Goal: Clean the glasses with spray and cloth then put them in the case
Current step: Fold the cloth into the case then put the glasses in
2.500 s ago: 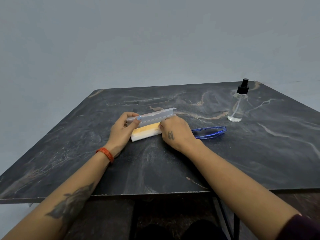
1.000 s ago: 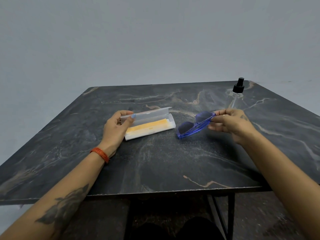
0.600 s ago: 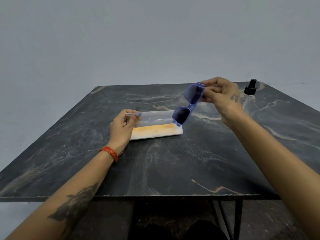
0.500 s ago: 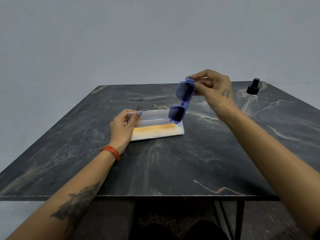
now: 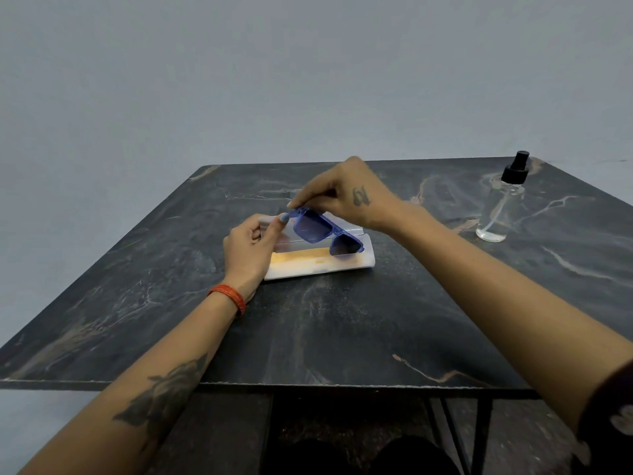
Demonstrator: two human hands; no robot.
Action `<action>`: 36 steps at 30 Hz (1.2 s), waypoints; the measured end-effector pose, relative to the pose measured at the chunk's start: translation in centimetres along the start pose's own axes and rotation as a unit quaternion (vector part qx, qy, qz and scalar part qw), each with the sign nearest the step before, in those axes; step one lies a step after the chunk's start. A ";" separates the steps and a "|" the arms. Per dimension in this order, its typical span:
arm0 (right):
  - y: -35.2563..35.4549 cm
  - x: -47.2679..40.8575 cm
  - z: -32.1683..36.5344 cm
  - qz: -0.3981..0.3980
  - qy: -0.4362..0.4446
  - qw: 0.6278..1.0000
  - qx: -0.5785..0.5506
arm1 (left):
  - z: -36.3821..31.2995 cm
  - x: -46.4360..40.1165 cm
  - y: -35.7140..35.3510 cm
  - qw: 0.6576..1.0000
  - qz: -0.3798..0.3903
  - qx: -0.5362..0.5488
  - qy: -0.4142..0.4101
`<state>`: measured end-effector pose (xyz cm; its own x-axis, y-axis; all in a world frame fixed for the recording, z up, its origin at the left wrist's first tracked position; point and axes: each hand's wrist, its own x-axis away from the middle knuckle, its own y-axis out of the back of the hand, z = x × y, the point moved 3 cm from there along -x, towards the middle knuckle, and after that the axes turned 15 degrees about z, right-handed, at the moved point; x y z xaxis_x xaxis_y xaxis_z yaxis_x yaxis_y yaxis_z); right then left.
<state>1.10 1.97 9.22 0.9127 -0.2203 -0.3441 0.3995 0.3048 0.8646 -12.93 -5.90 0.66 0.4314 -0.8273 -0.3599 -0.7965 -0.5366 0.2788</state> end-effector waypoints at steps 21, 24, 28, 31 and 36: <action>-3.9 -1.2 1.2 0.122 -0.029 0.981 0.149 | -0.1 0.1 0.2 0.998 -0.011 -0.050 -0.029; -4.0 -1.4 1.2 0.133 -0.032 0.981 0.140 | 0.1 0.0 0.3 0.999 -0.009 -0.047 -0.025; -4.6 -1.2 0.6 0.184 -0.076 0.973 0.117 | 0.0 0.0 0.2 0.999 -0.009 -0.049 -0.022; -3.9 -0.4 0.3 0.138 -0.088 0.986 0.043 | -0.1 0.0 0.2 0.999 -0.007 -0.045 -0.022; -0.2 2.9 -1.3 0.000 -0.133 0.976 -0.173 | -0.2 0.0 0.2 0.999 -0.014 -0.045 -0.018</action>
<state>3.81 2.44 7.56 0.8770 -0.4381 -0.1973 0.4459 0.5889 0.6741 -12.99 -6.01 0.87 0.4364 -0.8060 -0.4000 -0.7426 -0.5736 0.3457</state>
